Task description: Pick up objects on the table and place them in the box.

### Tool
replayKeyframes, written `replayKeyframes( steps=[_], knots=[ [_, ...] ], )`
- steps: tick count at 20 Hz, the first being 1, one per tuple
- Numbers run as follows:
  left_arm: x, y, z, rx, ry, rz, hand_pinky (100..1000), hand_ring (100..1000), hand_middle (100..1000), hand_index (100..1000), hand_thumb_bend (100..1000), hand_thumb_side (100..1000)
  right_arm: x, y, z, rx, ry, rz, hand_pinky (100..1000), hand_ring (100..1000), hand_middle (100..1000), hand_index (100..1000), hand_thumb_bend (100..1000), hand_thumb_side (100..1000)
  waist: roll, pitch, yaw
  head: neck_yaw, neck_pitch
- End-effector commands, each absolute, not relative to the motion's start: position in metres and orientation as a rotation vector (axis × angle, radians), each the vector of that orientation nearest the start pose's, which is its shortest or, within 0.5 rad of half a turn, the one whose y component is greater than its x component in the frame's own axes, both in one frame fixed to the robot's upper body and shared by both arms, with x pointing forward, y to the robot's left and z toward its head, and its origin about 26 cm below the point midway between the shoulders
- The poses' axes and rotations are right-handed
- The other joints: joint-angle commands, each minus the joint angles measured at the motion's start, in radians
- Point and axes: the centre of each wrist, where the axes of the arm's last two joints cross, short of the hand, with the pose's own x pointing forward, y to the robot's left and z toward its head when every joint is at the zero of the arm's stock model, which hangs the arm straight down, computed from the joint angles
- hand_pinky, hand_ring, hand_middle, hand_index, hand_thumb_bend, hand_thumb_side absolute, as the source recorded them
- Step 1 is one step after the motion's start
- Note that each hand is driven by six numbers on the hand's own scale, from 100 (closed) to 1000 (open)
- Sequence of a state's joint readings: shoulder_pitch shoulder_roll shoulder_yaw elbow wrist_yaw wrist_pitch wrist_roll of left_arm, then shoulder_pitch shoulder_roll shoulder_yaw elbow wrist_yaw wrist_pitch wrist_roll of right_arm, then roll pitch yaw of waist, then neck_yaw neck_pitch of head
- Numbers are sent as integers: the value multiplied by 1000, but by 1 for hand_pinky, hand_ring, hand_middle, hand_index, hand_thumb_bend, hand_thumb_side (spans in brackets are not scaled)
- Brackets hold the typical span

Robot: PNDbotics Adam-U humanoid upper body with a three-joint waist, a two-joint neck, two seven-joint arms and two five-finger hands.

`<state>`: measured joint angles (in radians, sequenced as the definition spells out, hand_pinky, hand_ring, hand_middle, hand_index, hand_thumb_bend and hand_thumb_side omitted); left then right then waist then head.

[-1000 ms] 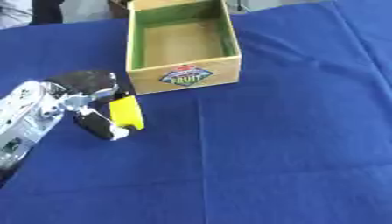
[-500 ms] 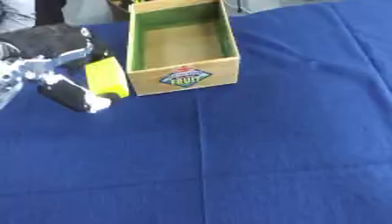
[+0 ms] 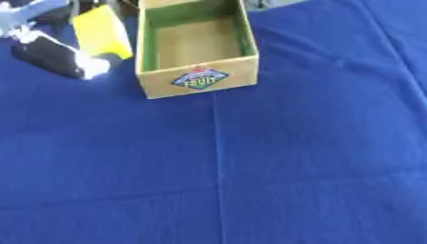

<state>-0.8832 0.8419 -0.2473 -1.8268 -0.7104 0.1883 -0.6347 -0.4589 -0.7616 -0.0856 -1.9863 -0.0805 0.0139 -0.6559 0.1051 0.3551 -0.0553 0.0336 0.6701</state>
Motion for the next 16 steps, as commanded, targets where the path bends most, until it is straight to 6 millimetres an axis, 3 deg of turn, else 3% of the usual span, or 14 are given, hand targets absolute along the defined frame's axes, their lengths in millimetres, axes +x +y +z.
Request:
replayKeyframes(
  steps=[1, 7, 16],
  knots=[
    [332, 247, 387, 1314, -1635, -1490, 100, 319, 371, 510, 100, 215, 289, -318, 319, 1042, 3402, 115, 654, 682, 517, 731, 100, 905, -1, -29, -4, 9, 11],
    [367, 234, 402, 1339, -1732, -1362, 100, 303, 356, 500, 100, 214, 289, -318, 320, 1029, 3398, 98, 654, 682, 518, 731, 100, 907, 5, -23, -18, 14, -11],
    [414, 216, 400, 1395, -1822, -1212, 100, 294, 347, 495, 100, 211, 289, -313, 329, 966, 3378, 79, 654, 682, 520, 732, 100, 911, 11, -2, -50, 27, -58]
  ],
)
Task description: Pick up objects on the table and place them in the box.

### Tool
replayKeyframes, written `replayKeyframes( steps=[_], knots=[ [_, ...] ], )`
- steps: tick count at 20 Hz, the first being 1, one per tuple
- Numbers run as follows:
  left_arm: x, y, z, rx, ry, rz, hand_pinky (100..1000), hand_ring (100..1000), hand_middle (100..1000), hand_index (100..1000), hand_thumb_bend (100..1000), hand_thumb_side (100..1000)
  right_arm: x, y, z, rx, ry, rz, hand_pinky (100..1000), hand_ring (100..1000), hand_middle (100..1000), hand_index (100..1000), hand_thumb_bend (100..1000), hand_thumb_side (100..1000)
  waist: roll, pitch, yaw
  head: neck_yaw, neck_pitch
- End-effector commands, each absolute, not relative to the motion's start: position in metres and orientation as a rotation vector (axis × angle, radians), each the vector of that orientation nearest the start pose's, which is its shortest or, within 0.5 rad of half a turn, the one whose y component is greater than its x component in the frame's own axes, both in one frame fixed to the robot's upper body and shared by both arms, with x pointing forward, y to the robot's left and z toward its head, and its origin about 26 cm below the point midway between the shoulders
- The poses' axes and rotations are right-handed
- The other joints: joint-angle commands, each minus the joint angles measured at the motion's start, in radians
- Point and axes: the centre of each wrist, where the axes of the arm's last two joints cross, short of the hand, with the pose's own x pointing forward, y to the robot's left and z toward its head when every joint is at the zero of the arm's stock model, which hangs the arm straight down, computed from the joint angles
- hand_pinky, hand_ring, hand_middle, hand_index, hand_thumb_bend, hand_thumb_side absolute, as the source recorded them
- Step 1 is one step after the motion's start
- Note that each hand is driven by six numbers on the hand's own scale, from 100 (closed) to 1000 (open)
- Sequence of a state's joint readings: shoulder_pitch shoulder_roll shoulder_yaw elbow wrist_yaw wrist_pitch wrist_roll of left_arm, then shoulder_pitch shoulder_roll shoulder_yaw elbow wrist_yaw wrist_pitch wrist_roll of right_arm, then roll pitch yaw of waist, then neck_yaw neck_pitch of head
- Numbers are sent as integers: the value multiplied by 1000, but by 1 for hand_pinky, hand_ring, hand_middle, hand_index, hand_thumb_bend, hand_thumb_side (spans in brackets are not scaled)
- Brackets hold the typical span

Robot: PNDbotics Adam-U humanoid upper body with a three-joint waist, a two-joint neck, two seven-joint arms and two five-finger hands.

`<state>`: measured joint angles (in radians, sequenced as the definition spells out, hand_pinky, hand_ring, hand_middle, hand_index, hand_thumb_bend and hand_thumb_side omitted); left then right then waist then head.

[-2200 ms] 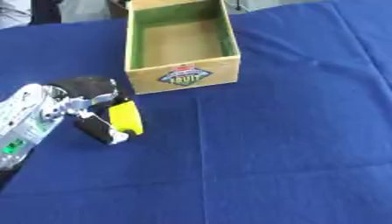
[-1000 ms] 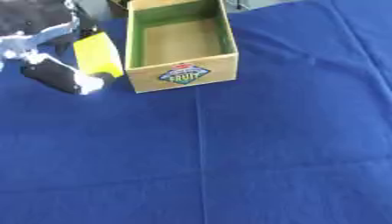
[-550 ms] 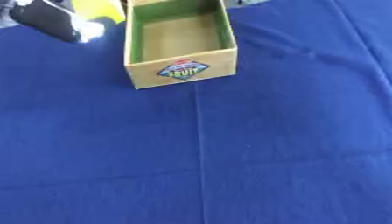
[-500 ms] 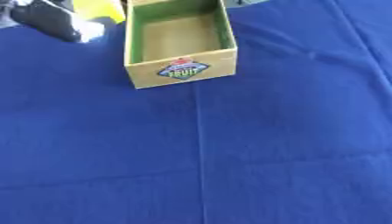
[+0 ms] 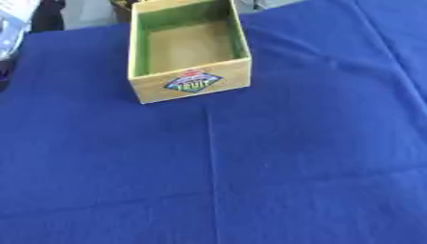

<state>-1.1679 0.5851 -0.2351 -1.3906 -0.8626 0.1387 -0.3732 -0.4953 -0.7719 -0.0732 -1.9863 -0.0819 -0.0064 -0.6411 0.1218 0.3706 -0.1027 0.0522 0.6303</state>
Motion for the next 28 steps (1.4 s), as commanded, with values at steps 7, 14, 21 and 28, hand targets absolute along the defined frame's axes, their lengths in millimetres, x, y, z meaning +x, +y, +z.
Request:
replayKeyframes(
  steps=[7, 14, 21, 28],
  knots=[
    [454, 211, 381, 1394, -1764, -1188, 100, 290, 343, 494, 100, 218, 289, -311, 332, 932, 3372, 72, 654, 683, 520, 732, 100, 912, -3, -6, -23, 22, -53],
    [477, 208, 358, 1359, -1700, -1231, 100, 292, 354, 501, 100, 226, 290, -310, 333, 920, 3375, 78, 653, 683, 519, 732, 100, 907, 1, -1, -33, 24, -81],
    [487, 204, 343, 1355, -1680, -1271, 100, 322, 394, 529, 100, 242, 290, -310, 332, 924, 3377, 89, 653, 683, 518, 732, 100, 903, 2, 4, -41, 25, -91],
    [489, 199, 338, 1372, -1663, -1317, 301, 536, 592, 655, 209, 368, 290, -310, 331, 930, 3381, 101, 652, 683, 517, 731, 100, 899, 3, 4, -43, 25, -92]
  ],
)
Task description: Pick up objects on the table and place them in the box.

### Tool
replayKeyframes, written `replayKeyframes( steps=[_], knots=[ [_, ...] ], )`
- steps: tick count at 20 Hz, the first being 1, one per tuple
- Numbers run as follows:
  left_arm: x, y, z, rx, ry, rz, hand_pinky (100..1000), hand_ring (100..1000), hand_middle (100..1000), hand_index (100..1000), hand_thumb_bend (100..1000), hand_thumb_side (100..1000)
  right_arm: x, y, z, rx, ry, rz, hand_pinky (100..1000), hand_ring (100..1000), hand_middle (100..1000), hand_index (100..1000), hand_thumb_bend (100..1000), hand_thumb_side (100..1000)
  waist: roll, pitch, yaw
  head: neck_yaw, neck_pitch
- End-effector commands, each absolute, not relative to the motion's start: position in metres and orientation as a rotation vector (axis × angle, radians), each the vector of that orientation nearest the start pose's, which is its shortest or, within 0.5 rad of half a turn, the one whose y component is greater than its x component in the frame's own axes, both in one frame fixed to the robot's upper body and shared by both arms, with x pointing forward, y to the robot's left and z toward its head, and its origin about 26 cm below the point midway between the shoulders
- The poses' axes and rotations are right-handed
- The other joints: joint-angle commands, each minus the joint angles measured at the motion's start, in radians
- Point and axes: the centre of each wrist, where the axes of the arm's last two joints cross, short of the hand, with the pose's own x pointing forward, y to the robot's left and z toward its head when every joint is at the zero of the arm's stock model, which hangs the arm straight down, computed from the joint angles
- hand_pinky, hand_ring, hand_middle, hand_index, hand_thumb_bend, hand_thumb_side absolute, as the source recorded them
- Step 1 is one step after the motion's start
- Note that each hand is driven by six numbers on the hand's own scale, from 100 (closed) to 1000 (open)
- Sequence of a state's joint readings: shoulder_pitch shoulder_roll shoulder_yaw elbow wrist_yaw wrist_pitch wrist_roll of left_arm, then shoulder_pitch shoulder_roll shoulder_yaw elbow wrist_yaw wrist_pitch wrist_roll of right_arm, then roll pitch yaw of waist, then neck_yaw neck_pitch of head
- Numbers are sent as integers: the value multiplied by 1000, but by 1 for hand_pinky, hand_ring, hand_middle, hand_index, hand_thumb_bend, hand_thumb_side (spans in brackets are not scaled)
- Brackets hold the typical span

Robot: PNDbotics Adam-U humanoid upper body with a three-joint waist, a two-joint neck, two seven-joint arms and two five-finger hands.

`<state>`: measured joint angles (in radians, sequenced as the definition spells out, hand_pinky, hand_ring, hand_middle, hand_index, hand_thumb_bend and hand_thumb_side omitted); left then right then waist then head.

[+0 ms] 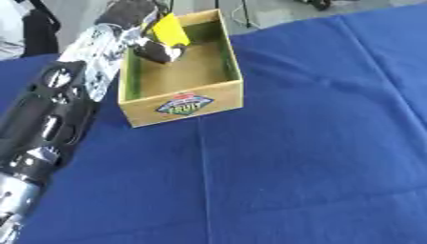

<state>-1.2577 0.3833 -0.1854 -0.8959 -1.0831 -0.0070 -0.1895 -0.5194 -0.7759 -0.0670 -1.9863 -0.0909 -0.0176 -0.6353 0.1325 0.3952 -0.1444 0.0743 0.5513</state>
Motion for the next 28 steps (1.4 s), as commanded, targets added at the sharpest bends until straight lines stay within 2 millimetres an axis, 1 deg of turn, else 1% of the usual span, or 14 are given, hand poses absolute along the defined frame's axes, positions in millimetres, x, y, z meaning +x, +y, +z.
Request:
replayKeyframes(
  steps=[1, 3, 6, 8, 9, 11, 16, 18, 19, 20, 21, 23, 24, 28],
  knots=[
    [490, 199, 337, 1376, -1658, -1324, 385, 599, 651, 693, 239, 390, 290, -310, 331, 930, 3381, 102, 652, 683, 517, 731, 100, 899, -8, -21, -2, 3, -12],
    [490, 199, 336, 1383, -1641, -1342, 515, 707, 750, 745, 314, 440, 290, -311, 330, 932, 3382, 104, 652, 683, 517, 731, 100, 898, -9, -21, -1, 3, -9],
    [491, 200, 336, 1397, -1612, -1368, 628, 801, 829, 831, 454, 518, 290, -311, 330, 934, 3383, 108, 652, 684, 517, 731, 100, 897, -10, -22, 0, 2, -7],
    [491, 201, 335, 1408, -1582, -1391, 652, 825, 849, 884, 558, 576, 290, -311, 330, 934, 3383, 110, 652, 683, 517, 731, 100, 898, -11, -22, 1, 1, -3],
    [491, 201, 335, 1416, -1566, -1401, 675, 845, 866, 919, 692, 670, 290, -311, 330, 935, 3382, 110, 652, 684, 517, 731, 100, 897, -12, -23, 1, 1, -1],
    [491, 203, 334, 1430, -1528, -1419, 695, 863, 880, 953, 781, 736, 290, -311, 330, 934, 3382, 110, 651, 684, 517, 731, 100, 898, -13, -24, 3, 0, 5],
    [488, 203, 340, 1471, -1526, -1392, 666, 840, 853, 932, 703, 728, 290, -311, 329, 934, 3384, 115, 651, 684, 517, 731, 100, 898, -19, -28, 7, 3, 21],
    [482, 204, 347, 1479, -1593, -1335, 625, 810, 826, 925, 611, 710, 290, -312, 329, 937, 3385, 119, 651, 684, 518, 732, 100, 898, -23, -31, 12, 9, 30],
    [478, 205, 351, 1484, -1637, -1286, 619, 806, 821, 922, 601, 708, 290, -312, 328, 940, 3385, 122, 651, 684, 518, 732, 100, 898, -25, -32, 15, 12, 34],
    [471, 207, 358, 1489, -1699, -1217, 583, 777, 792, 908, 561, 783, 290, -313, 328, 944, 3385, 126, 652, 684, 518, 732, 100, 898, -28, -34, 18, 15, 40],
    [465, 208, 363, 1486, -1762, -1149, 578, 772, 788, 906, 553, 797, 290, -313, 328, 948, 3385, 129, 652, 684, 518, 732, 100, 898, -29, -36, 21, 18, 46],
    [449, 213, 372, 1475, -1890, -995, 534, 732, 744, 879, 419, 832, 290, -314, 327, 955, 3386, 139, 652, 685, 519, 732, 100, 897, -34, -40, 30, 33, 60],
    [439, 218, 374, 1467, -1958, -905, 526, 723, 737, 877, 394, 851, 290, -315, 326, 959, 3386, 145, 652, 685, 519, 732, 100, 897, -36, -43, 36, 43, 66],
    [412, 226, 375, 1424, -2093, -695, 507, 705, 721, 874, 364, 887, 290, -316, 324, 968, 3388, 160, 652, 685, 519, 732, 100, 896, -42, -50, 50, 78, 84]
  ],
)
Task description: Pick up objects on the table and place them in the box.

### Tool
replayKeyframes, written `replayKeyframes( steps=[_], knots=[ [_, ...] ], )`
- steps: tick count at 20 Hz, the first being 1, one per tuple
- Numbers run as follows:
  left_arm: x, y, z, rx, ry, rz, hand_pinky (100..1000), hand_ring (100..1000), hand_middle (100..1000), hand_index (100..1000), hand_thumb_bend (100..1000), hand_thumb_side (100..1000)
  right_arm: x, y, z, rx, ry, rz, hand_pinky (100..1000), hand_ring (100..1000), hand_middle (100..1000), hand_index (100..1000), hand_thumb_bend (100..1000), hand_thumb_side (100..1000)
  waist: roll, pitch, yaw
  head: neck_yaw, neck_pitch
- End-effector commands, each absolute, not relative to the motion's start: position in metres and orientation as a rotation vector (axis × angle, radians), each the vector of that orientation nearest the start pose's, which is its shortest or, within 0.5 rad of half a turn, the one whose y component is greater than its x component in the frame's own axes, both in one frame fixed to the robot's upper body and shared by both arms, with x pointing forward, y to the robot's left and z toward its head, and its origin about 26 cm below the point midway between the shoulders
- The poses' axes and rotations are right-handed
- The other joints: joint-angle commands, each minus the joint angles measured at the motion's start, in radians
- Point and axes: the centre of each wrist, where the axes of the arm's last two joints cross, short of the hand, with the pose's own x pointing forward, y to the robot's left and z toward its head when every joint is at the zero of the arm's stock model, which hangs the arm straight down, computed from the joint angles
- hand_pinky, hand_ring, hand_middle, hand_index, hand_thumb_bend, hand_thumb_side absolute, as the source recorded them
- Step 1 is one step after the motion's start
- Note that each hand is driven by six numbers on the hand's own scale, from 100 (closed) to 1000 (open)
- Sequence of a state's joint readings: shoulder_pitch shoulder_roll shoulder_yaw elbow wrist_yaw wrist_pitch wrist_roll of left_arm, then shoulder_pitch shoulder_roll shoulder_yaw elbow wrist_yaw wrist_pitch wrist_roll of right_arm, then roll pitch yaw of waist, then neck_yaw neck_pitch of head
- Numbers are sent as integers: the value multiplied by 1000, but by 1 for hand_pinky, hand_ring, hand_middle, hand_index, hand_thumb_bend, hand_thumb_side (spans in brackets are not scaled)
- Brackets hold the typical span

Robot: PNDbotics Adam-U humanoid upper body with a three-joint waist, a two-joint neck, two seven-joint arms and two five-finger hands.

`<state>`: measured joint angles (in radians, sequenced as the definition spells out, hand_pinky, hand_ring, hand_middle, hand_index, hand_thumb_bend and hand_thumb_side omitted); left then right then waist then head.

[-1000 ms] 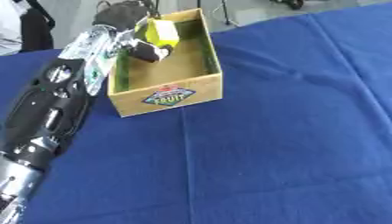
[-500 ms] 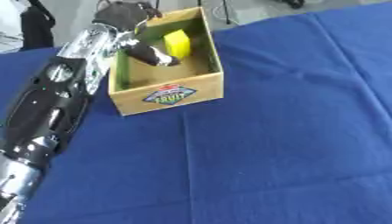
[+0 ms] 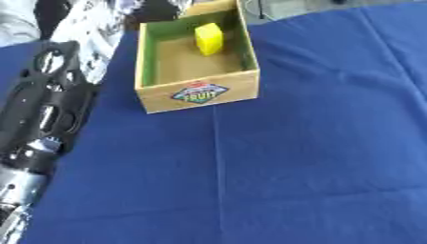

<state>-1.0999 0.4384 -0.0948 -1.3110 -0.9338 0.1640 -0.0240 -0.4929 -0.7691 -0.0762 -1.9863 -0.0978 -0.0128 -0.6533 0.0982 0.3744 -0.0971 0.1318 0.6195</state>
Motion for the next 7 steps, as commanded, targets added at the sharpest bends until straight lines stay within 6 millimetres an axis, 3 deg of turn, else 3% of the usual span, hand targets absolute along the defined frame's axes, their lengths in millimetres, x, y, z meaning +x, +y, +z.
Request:
replayKeyframes(
  steps=[1, 7],
  knots=[
    [405, 230, 371, 1409, -2115, -646, 502, 700, 715, 869, 354, 893, 290, -316, 324, 972, 3389, 167, 652, 685, 520, 732, 100, 896, -10, -33, 8, 34, 23],
    [372, 243, 352, 1336, -2167, -450, 471, 669, 684, 859, 343, 907, 290, -318, 321, 986, 3391, 188, 652, 685, 520, 733, 100, 896, -19, -44, 25, 77, 42]
  ],
)
